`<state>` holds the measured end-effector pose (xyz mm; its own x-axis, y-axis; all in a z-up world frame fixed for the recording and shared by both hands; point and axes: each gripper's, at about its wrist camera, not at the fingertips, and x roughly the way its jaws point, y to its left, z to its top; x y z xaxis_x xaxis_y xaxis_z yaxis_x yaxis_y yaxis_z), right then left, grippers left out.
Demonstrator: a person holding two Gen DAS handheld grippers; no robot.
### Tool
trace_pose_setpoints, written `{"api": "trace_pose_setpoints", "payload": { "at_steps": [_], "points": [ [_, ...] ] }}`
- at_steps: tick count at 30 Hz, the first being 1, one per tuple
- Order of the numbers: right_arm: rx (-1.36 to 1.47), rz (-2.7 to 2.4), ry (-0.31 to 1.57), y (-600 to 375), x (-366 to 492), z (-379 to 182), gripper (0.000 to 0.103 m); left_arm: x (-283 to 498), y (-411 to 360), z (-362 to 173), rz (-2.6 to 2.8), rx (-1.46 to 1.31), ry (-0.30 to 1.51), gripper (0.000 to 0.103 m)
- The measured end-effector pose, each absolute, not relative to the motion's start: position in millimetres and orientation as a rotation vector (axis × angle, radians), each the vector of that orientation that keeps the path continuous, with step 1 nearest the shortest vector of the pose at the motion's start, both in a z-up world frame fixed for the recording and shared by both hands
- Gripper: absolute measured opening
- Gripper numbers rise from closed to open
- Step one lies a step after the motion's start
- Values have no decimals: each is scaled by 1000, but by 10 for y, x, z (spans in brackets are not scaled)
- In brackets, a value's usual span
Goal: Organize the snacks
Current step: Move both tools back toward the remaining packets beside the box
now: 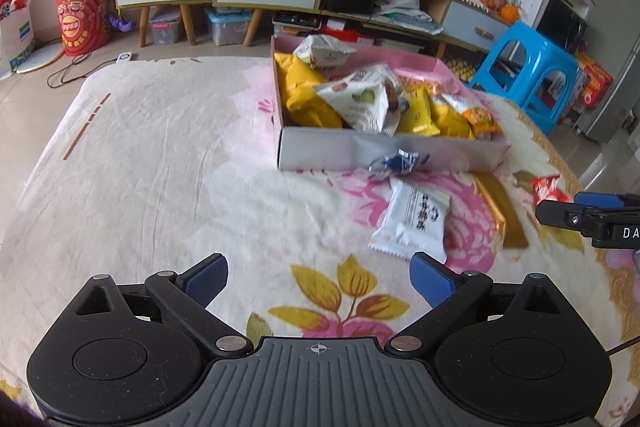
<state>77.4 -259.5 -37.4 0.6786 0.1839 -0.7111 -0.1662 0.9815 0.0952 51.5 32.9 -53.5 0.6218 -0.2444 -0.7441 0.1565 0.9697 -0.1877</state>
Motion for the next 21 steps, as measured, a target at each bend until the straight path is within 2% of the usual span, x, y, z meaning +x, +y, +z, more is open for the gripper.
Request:
{"api": "trace_pose_setpoints", "payload": {
  "at_steps": [9, 21],
  "points": [
    [-95, 203, 841, -2586, 657, -629, 94, 461, 160, -770, -254, 10, 886, 99],
    [-48, 149, 929, -2680, 805, -917, 96, 541, -160, -930, -274, 115, 868, 103]
  ]
}}
